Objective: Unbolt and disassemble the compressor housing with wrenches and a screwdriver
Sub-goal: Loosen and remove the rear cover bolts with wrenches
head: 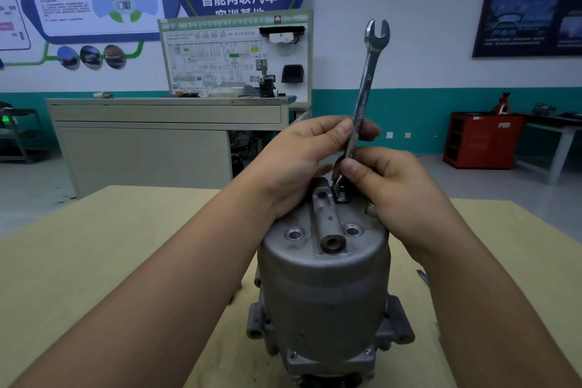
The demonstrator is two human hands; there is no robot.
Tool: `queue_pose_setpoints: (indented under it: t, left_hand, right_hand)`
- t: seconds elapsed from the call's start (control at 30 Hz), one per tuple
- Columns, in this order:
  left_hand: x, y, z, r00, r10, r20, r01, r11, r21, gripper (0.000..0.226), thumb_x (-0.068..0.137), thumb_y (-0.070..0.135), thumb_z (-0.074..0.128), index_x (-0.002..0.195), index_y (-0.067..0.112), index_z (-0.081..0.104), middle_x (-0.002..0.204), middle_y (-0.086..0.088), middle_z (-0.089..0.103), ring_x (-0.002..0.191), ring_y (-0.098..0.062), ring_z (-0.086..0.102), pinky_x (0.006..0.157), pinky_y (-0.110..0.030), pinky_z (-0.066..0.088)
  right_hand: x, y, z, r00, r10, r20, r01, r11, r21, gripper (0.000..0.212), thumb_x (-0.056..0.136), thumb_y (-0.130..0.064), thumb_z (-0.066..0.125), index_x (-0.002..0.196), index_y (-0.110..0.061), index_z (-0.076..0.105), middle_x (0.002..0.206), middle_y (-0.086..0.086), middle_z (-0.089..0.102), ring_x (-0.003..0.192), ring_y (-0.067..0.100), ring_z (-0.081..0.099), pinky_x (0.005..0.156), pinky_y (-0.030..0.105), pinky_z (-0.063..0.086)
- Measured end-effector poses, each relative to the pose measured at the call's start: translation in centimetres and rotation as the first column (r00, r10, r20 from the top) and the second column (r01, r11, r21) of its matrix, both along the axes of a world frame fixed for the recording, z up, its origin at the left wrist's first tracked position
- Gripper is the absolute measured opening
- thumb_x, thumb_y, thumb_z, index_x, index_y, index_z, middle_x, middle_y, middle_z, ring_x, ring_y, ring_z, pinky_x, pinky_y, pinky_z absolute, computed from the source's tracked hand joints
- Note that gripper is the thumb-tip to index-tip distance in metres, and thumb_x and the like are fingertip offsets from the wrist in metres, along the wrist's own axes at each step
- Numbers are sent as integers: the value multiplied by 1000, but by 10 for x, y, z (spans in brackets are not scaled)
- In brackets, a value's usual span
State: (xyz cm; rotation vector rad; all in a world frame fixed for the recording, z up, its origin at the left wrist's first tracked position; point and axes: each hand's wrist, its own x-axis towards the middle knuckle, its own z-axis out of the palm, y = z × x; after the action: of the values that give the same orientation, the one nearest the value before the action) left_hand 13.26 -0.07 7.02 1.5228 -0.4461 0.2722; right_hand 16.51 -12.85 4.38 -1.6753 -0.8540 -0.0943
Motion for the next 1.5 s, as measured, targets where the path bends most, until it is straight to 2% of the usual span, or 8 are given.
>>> queue_pose_setpoints:
  t: [0.2,0.33,0.63,0.83,0.9,1.03,1.27,1.5]
  left_hand:
    - [-1,1,-1,1000,13,-14,-14,997,-78,18,79,22,54,80,7,63,58,4,63,54,-7,60,52,-18,50]
    - [2,2,-3,991,120,57,-119,993,-20,19,72,28,57,70,15,70,63,2,67,65,-11,63,64,-22,52]
    - [2,2,-3,982,171,76,-173,985,16,23,90,17,49,76,12,67,62,5,67,63,-4,64,63,-14,50]
    - [1,1,-3,983,178,38,-179,984,20,25,93,16,47,78,11,65,60,6,66,60,-3,61,62,-14,48]
    - [1,1,-3,984,180,7,-180,983,19,22,87,23,52,74,14,67,62,6,66,62,-7,60,76,-24,44]
    - [0,3,-2,982,179,-59,-179,984,6,22,72,34,55,66,19,69,63,3,65,65,-13,57,84,-41,28]
    - [2,9,-3,991,105,-87,-112,991,-74,21,73,29,55,78,10,63,61,-1,65,56,-11,63,51,-20,50]
    - [1,11,-3,993,75,-95,-82,993,-80,19,81,24,52,81,6,60,63,-2,67,58,-13,65,56,-22,55]
  right_hand:
    - [-2,-3,1,1000,11,-20,-12,1000,-21,29,93,-26,54,68,-26,69,65,-3,65,64,4,57,47,14,43]
    - [-5,-8,6,995,-50,90,54,998,-35,17,87,-32,61,72,-33,70,80,-3,69,75,7,63,54,21,52]
    - [-13,0,6,909,-262,325,280,960,-7,10,84,-28,67,81,-20,71,66,-12,62,72,2,57,57,16,41]
    - [-21,6,7,833,-364,417,428,901,-68,20,90,-32,59,97,-18,73,87,3,71,82,18,62,72,38,51]
    - [-22,6,8,835,-372,406,435,898,-71,21,90,-31,59,97,-17,73,88,4,71,83,19,62,73,39,51]
    - [-22,5,8,857,-368,362,421,904,-76,19,90,-29,61,97,-19,75,86,2,73,80,16,63,71,34,50]
    - [-22,4,8,889,-330,317,384,915,-124,21,84,-34,67,101,-23,74,88,-6,73,75,5,61,62,13,43]
    - [-21,5,6,875,-343,341,407,903,-135,20,86,-33,65,101,-23,74,86,-6,72,69,3,58,60,13,43]
